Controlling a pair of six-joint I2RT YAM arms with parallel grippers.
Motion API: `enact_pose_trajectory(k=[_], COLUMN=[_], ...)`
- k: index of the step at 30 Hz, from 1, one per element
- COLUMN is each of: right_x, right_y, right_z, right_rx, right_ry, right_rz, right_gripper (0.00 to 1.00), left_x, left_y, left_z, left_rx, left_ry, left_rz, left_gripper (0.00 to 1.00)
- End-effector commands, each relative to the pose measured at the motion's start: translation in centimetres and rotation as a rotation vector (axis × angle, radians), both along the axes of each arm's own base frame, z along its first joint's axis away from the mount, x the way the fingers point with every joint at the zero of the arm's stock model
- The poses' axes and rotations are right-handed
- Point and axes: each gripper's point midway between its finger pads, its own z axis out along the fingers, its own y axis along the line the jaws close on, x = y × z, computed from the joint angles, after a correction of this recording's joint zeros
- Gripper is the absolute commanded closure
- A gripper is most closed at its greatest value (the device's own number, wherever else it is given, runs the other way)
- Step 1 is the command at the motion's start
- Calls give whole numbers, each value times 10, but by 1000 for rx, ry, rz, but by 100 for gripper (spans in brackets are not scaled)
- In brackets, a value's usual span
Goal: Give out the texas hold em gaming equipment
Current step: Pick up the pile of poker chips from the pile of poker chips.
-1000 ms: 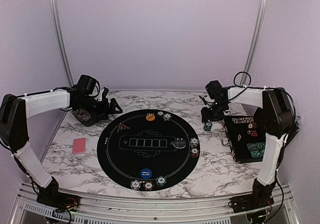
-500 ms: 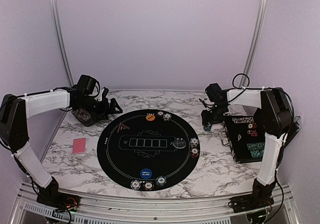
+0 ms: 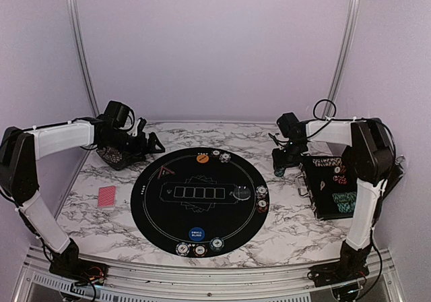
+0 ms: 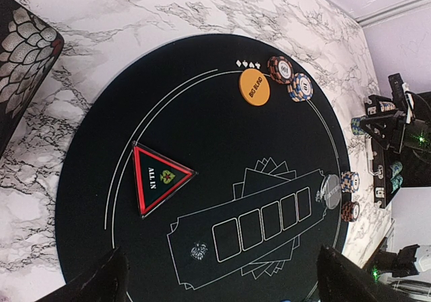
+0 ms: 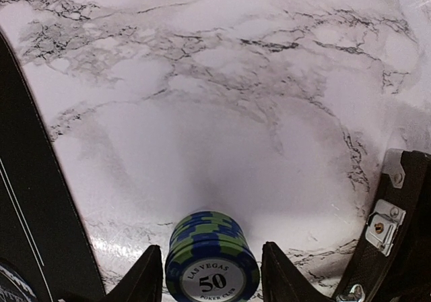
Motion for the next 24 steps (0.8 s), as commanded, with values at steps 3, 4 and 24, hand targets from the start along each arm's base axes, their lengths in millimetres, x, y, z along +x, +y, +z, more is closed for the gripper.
enact_pose_trajectory(k=[3, 4, 24], right_x=[2, 2, 0], right_y=[-4, -5, -4], right_z=[-4, -4, -9], right_rx=[-3, -5, -3], right_ry=[0, -1, 11], right_rz=[-13, -13, -9], right_gripper=[52, 52, 51], left_x=[1, 1, 1], left_y=[-1, -1, -1], left_z=[5, 5, 5], left_rx=[-5, -5, -5], left_ry=[-14, -13, -14], left_rz=[-2, -1, -2], left_gripper=[1, 1, 1])
